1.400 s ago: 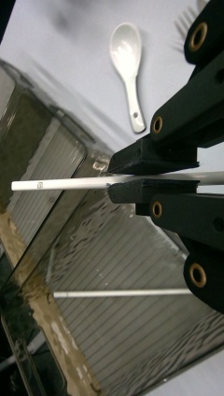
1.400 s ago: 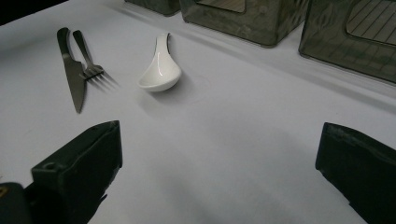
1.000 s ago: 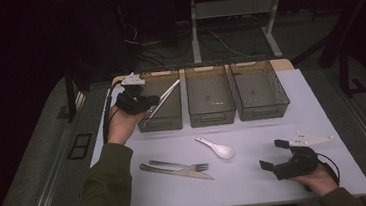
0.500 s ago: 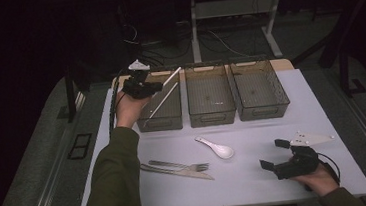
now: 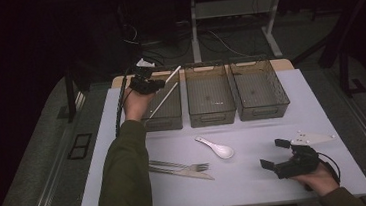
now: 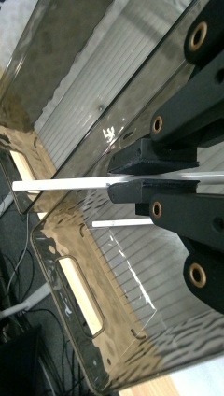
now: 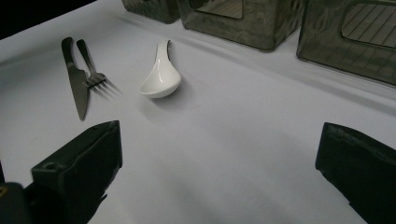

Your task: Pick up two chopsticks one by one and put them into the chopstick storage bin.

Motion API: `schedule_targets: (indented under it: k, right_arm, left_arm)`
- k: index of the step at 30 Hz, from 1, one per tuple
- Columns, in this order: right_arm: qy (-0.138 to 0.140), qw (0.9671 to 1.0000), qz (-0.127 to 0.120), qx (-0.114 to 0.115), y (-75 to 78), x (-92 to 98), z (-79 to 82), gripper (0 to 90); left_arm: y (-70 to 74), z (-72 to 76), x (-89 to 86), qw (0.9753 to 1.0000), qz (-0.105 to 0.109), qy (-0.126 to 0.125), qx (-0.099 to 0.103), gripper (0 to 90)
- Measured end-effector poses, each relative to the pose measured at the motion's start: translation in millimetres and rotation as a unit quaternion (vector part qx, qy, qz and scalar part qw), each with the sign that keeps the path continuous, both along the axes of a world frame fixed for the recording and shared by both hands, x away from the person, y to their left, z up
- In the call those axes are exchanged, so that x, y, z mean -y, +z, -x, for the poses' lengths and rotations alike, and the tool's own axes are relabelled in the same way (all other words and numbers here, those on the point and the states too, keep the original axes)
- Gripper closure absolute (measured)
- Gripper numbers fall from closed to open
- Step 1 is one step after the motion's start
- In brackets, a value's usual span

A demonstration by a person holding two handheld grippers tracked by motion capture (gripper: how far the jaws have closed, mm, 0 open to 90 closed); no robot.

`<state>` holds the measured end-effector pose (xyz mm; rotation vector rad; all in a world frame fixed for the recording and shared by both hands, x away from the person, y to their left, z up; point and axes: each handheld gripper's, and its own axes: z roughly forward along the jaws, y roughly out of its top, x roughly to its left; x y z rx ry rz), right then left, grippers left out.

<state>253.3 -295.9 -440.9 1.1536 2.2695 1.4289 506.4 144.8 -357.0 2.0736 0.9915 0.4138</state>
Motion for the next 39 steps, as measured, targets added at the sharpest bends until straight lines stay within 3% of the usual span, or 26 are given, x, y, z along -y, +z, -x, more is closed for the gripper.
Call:
schedule_targets:
  k: [14, 18, 25, 34, 39]
  right_arm:
    - [-0.001, 1.0000, 0.000, -0.001, 0.8, 0.2, 1.2, 0.7]
    - [-0.001, 1.0000, -0.001, 0.000, 0.8, 0.4, 1.2, 0.7]
    - [-0.001, 1.0000, -0.001, 0.000, 0.8, 0.4, 1.2, 0.7]
    - [0.000, 1.0000, 0.000, 0.001, 0.8, 0.0, 1.2, 0.7]
    - [0.001, 1.0000, 0.002, 0.002, 0.9, -0.3, 1.0, 0.7]
  left_arm:
    - [-17.2, -9.5, 9.2, 0.9982, -0.027, 0.047, -0.026, 84.1]
    - [-20.6, -11.6, 11.8, 0.9965, -0.050, 0.058, -0.033, 84.0]
    - [-19.8, -10.6, 13.2, 0.9966, -0.049, 0.061, -0.029, 79.5]
    - [-6.6, -2.8, 11.5, 0.9983, -0.040, 0.039, -0.018, 71.8]
    - [5.8, 5.1, 8.9, 0.9996, -0.009, 0.019, -0.018, 64.8]
